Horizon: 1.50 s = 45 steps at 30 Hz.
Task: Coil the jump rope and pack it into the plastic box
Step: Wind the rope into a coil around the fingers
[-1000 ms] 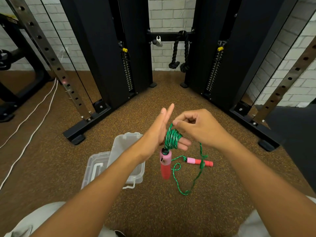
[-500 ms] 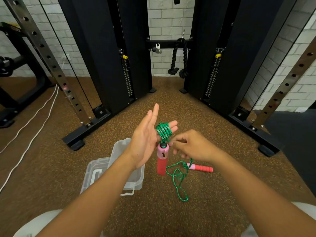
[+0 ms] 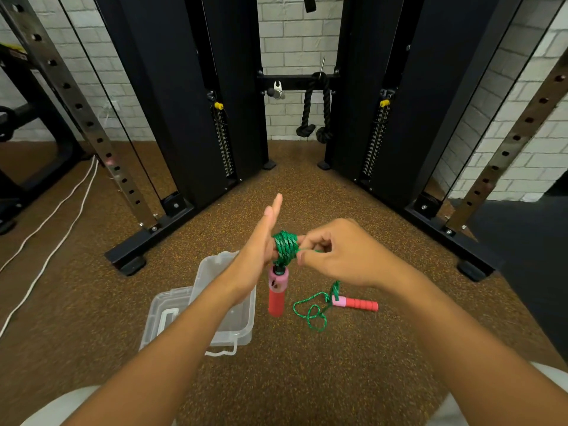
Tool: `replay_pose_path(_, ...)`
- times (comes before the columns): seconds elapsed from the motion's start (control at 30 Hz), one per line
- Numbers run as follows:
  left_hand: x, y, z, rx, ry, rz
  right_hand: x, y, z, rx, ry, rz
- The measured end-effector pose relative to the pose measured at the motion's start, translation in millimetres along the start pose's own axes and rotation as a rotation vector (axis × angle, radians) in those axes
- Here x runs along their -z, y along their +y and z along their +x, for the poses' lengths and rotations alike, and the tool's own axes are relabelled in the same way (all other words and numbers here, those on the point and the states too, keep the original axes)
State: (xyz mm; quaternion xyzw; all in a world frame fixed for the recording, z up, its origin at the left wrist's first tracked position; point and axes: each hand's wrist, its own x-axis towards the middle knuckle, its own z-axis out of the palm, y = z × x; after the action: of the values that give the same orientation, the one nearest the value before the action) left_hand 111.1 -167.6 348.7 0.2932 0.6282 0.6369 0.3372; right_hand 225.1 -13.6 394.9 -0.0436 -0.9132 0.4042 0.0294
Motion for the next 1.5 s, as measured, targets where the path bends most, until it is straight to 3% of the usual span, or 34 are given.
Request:
replay_pose_path(0.43, -10.7, 21.8, -12.2, 0.076, -0.145, 0.011, 11.3, 5.0, -1.6, 0.043, 0.030, 0.017)
replay_pose_path(0.67, -4.2, 29.9, -18.9, 0.147, -0.232, -0.014, 12.3, 16.3, 1.3, 0.028, 0.039, 0.180)
replay_pose_path(0.83, 3.3, 35.4, -18.1, 0.121, -0.160, -0.203, 8.4, 28.2, 5.3, -0.023, 0.139, 0.177)
replay_pose_path(1.0, 8.5, 38.6, -16.6, 0.069, -0.081, -0.398, -2.0, 33.6, 8.8, -0.080, 0.238, 0.393)
replay_pose_path(1.27, 11.5, 40.3, -15.1, 0.008, 0.043, -0.506, -11.7, 33.0, 9.5, -0.139, 0.145, 0.638)
replay_pose_path(1.4, 15.1, 39.8, -14.3, 0.001, 0.062, -0.509, -16.4, 31.3, 11.2, -0.194, 0.256, 0.723)
replay_pose_path(1.5, 12.8, 39.4, -14.8, -0.008, 0.053, -0.506, -21.2, 36.7, 14.3, -0.191, 0.288, 0.641)
